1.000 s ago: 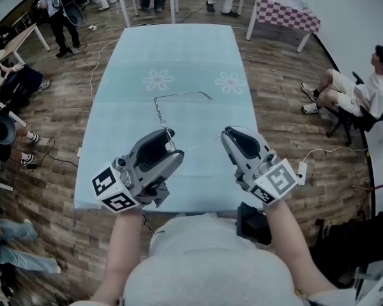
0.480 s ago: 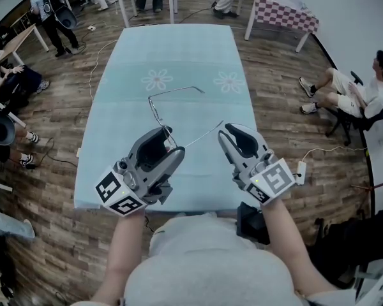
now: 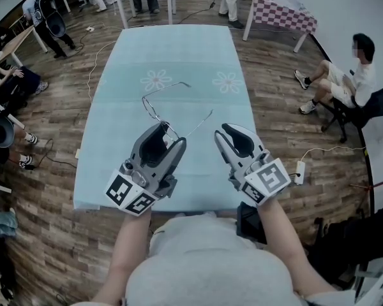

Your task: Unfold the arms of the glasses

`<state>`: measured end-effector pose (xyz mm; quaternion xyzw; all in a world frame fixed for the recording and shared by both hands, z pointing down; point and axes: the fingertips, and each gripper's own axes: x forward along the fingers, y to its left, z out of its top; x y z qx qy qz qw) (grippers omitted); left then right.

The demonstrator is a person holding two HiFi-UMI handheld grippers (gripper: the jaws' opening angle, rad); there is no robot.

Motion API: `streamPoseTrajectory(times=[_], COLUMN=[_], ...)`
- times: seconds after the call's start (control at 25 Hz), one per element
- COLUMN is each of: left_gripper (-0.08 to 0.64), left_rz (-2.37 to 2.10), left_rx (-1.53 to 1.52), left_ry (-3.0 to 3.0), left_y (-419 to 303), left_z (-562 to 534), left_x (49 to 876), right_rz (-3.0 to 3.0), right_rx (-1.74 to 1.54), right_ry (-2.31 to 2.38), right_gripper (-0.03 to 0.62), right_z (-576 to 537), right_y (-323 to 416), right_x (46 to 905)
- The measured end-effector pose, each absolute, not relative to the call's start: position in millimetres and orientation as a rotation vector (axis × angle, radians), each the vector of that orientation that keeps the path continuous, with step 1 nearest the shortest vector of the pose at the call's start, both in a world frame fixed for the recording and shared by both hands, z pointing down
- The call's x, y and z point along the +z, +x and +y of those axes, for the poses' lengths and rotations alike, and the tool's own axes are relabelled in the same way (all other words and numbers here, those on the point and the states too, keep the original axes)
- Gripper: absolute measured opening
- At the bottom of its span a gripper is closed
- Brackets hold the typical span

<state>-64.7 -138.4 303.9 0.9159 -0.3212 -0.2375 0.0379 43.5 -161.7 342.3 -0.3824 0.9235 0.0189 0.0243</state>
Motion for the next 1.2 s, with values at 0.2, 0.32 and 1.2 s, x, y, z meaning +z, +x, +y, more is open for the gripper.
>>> streamPoseTrajectory(times=[0.2,0.32,1.2], left_gripper=[0.236,0.236,0.236], left_rz=[-1.144,-1.225,-1.409], left_rx=[-0.678,-0.660,-0.632], left_ry=[2.825,2.833,2.827], left_y=[-63.9,-65.6,-62.6], left_z=[-149.0,-151.0,-155.7], left_x=[311.1,314.3,313.7], right_rz=[2.863,2.852,2.824], right_rx=[0.076,0.081,0.141], right_ry=[-1.242,-1.263,-1.344], right_gripper=[0.077,0.069,0.008], right_z=[-163.3,-161.7,-158.9], right_y=[45.9,44.8,39.4], right_x=[342.6,342.5,330.9])
